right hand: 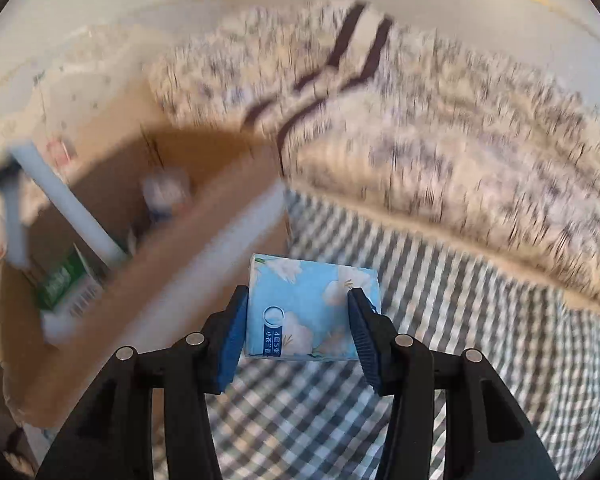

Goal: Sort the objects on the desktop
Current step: 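Drop the white tube into the box with the left gripper while the right gripper releases the tissue pack there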

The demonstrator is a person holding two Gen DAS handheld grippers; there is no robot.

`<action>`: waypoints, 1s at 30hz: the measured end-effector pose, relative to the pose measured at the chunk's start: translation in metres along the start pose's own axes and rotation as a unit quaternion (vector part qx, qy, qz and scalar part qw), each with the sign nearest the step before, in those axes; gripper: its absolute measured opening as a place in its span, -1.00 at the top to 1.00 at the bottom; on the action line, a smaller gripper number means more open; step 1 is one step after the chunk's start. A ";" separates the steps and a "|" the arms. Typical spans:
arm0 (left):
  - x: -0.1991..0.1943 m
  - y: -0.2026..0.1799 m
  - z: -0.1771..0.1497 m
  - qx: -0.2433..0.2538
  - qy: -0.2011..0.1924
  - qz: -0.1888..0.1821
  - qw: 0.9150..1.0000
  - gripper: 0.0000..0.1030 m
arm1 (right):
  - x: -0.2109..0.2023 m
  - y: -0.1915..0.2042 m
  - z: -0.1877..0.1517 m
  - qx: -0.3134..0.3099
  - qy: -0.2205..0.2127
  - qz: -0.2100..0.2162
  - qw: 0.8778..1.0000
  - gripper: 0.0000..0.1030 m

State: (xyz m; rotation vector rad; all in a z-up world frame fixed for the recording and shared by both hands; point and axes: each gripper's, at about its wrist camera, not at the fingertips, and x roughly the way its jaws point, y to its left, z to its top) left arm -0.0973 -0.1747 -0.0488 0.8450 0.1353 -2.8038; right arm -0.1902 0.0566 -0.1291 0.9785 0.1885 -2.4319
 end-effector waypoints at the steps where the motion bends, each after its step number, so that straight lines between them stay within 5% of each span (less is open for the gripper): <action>1: 0.003 0.001 -0.001 -0.001 0.007 -0.003 1.000 0.78 | -0.010 0.005 0.009 -0.001 -0.015 0.002 1.000 0.05; 9: 0.033 0.015 -0.007 0.003 0.082 -0.001 0.997 0.74 | -0.051 0.065 0.058 -0.036 -0.085 0.033 0.995 0.05; 11: 0.037 0.018 -0.007 0.008 0.092 0.002 0.996 0.55 | -0.056 0.079 0.065 -0.044 -0.093 0.044 0.994 0.05; 13: 0.040 0.020 -0.008 0.017 0.094 0.016 0.995 -0.13 | -0.056 0.089 0.068 -0.050 -0.096 0.052 0.993 0.05; 15: 0.036 0.025 -0.007 0.010 0.080 0.026 0.996 -0.34 | -0.050 0.097 0.072 -0.053 -0.093 0.060 0.992 0.05; 21: 0.024 0.037 -0.001 -0.007 0.037 0.044 0.998 -0.71 | -0.028 0.115 0.074 -0.057 -0.073 0.074 0.993 0.00; 23: 0.028 0.036 0.000 0.007 0.046 0.041 0.998 -0.80 | -0.021 0.120 0.071 -0.064 -0.069 0.066 0.993 -0.08; 25: 0.033 0.036 0.000 0.014 0.058 0.039 0.997 -0.83 | -0.021 0.125 0.067 -0.068 -0.068 0.065 0.993 -0.42; 30: 0.046 0.037 -0.007 0.020 0.096 0.048 0.994 -0.87 | -0.025 0.128 0.067 -0.077 -0.083 0.058 0.992 -0.62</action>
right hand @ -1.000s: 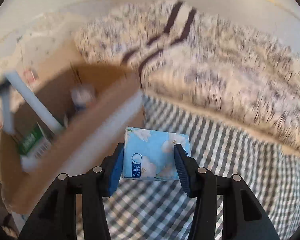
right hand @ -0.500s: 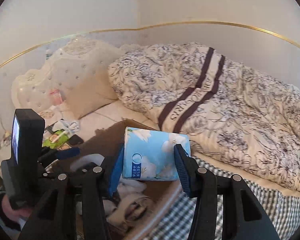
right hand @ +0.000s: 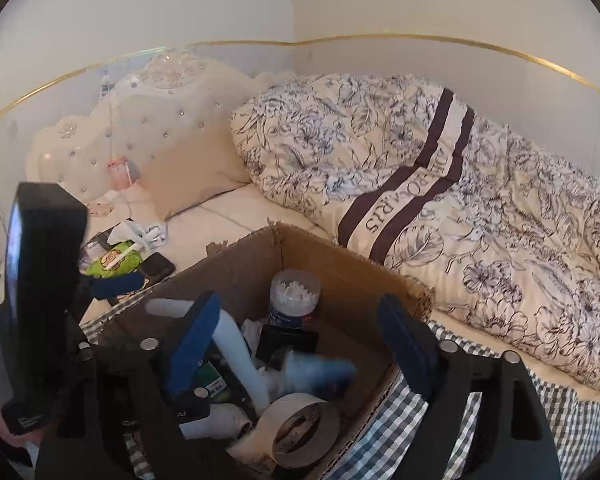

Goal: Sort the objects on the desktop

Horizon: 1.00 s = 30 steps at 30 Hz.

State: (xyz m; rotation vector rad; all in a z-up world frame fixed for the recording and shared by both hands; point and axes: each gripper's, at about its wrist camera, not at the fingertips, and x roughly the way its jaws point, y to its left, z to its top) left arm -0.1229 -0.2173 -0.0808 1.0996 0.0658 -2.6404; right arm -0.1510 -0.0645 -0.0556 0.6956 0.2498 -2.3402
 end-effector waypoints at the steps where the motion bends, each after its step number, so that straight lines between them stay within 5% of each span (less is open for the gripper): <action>1: 0.001 0.000 -0.001 0.000 0.003 -0.001 1.000 -0.87 | -0.002 -0.002 0.001 0.003 -0.004 -0.001 1.000 -0.66; 7: 0.014 -0.010 -0.004 0.040 0.055 0.022 0.997 -0.89 | -0.022 -0.016 0.005 0.031 -0.027 -0.013 0.999 -0.78; 15: 0.024 -0.022 -0.020 0.083 0.134 0.006 0.987 -0.90 | -0.049 -0.032 0.004 0.056 -0.033 -0.028 0.998 -0.81; 18: 0.007 -0.015 -0.015 0.059 0.111 0.013 0.992 -0.90 | -0.061 -0.036 0.003 0.061 -0.043 -0.037 0.997 -0.83; 22: -0.034 -0.003 0.003 0.012 0.024 0.004 1.000 -0.91 | -0.080 -0.038 0.005 0.069 -0.062 -0.040 0.995 -0.86; 30: -0.095 -0.002 0.020 -0.027 -0.101 -0.055 0.993 -1.00 | -0.124 -0.031 0.010 0.065 -0.110 -0.063 0.990 -1.00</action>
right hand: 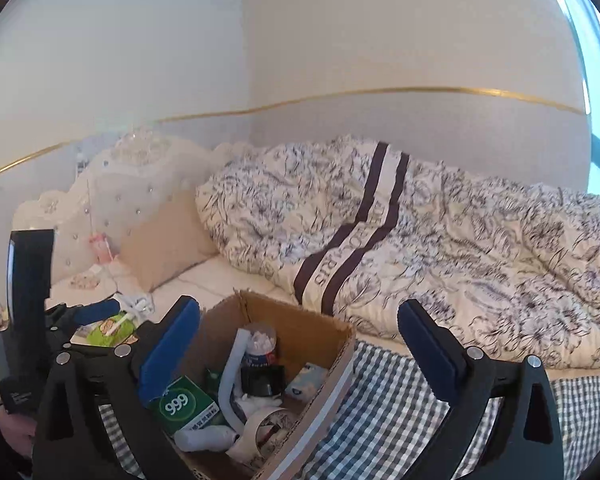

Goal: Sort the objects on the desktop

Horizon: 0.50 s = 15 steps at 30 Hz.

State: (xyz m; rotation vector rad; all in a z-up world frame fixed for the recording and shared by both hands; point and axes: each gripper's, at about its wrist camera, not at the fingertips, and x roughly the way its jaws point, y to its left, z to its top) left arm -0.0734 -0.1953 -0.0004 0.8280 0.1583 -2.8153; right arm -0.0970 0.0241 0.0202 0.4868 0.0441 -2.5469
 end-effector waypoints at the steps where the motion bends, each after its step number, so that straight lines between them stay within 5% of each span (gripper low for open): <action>1: -0.005 -0.004 0.001 0.005 -0.011 -0.005 1.000 -1.00 | -0.006 -0.001 0.001 -0.001 -0.007 -0.005 1.000 -1.00; 15: -0.051 -0.082 -0.010 0.074 -0.080 -0.078 0.991 -1.00 | -0.079 -0.049 -0.020 0.018 -0.017 -0.108 0.994 -0.99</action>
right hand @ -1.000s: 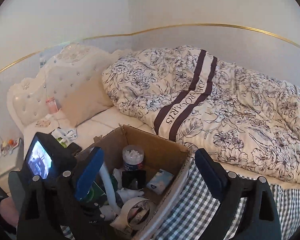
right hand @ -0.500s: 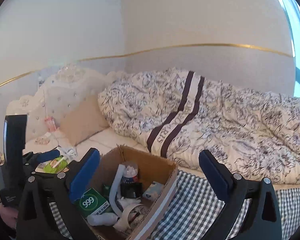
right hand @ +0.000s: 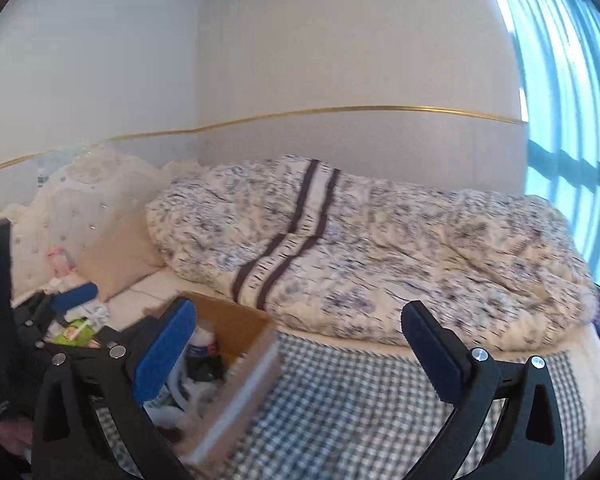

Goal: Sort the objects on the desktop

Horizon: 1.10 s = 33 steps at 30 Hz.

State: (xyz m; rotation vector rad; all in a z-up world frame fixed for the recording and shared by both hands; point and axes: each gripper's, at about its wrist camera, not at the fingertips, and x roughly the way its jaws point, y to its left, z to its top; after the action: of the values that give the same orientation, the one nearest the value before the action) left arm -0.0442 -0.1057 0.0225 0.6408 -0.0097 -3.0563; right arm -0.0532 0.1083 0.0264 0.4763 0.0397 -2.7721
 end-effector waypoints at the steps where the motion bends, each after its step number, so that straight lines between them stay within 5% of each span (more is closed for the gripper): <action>1: -0.002 -0.007 0.000 0.003 -0.004 -0.005 1.000 -1.00 | -0.003 -0.006 -0.003 0.001 0.004 -0.008 1.000 -1.00; 14: -0.023 -0.084 -0.006 0.025 -0.026 -0.057 0.998 -1.00 | -0.059 -0.086 -0.045 0.019 0.065 -0.123 0.990 -0.99; 33: -0.030 -0.146 -0.030 0.039 0.003 -0.087 0.995 -1.00 | -0.097 -0.141 -0.090 0.056 0.100 -0.170 0.979 -0.99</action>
State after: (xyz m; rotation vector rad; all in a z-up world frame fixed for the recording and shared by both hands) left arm -0.0072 0.0409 0.0061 0.6887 -0.0787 -3.2356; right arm 0.0164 0.2791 -0.0311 0.8502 0.0128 -3.0576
